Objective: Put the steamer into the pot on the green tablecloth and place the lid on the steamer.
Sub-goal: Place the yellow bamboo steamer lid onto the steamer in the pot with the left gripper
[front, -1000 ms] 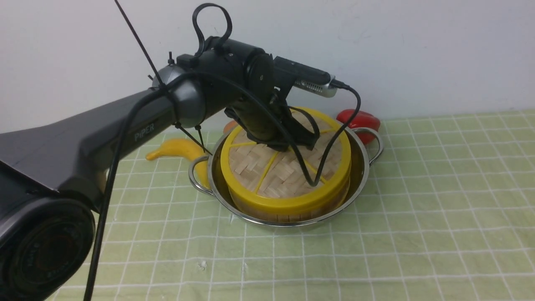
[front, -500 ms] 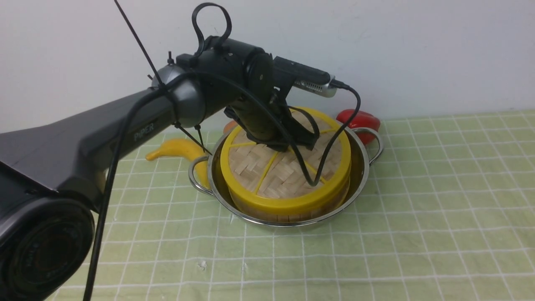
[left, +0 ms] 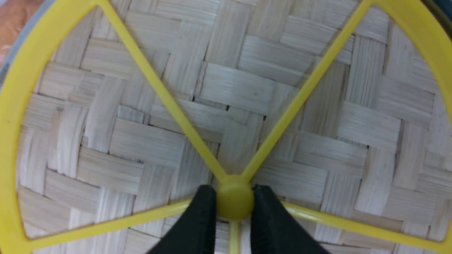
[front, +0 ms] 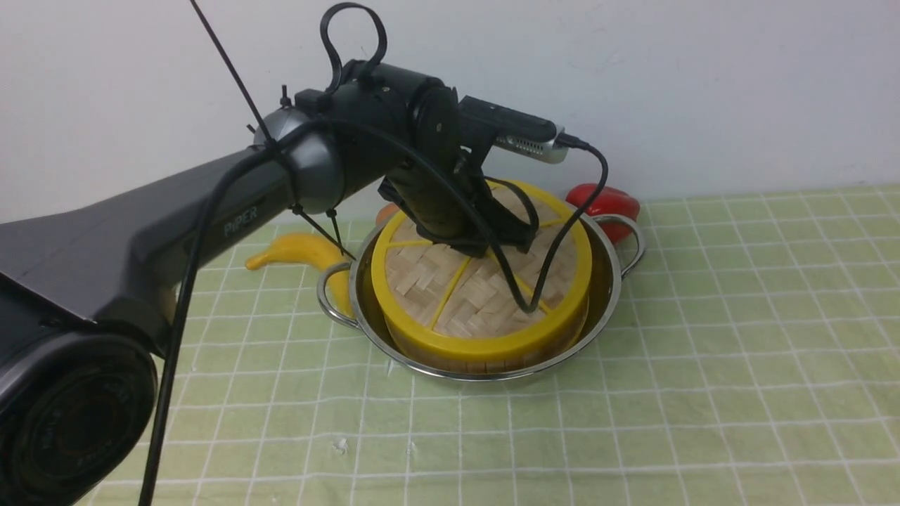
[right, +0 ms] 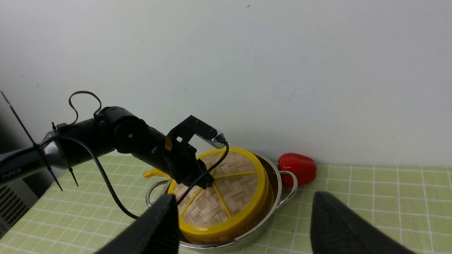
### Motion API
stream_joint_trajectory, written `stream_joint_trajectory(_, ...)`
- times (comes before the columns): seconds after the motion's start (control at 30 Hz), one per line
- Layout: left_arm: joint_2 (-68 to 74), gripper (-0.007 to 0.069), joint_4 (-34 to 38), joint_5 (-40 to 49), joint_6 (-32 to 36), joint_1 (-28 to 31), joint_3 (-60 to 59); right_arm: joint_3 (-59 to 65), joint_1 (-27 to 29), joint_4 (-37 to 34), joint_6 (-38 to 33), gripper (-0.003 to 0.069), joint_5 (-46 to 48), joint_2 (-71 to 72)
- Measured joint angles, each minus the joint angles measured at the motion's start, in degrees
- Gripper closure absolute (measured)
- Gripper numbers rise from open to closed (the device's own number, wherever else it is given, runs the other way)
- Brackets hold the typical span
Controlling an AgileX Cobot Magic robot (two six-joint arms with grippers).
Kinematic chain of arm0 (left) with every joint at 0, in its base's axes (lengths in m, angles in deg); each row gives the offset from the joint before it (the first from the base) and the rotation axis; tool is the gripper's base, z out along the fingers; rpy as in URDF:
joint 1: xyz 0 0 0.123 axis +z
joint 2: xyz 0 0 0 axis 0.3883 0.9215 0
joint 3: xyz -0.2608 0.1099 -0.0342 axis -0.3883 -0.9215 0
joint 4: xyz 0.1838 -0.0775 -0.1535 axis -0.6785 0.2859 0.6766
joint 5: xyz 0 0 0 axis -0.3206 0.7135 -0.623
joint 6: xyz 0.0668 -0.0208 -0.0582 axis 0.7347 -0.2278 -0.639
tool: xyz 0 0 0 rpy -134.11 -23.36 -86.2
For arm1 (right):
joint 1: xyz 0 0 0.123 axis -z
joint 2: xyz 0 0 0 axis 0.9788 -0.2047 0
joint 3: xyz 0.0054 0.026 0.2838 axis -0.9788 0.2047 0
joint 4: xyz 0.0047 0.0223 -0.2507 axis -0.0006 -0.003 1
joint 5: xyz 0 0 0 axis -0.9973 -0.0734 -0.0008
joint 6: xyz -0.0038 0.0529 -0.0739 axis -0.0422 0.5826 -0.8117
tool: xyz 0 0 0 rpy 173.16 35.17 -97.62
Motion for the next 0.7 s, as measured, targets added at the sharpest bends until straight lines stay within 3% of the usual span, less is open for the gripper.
stream_joint_trajectory(0.7,2.49,0.051,0.21,2.91,0.0,0.0,3.78,0.0,0.0,0.0,0.0,0.0174,0.0,0.0)
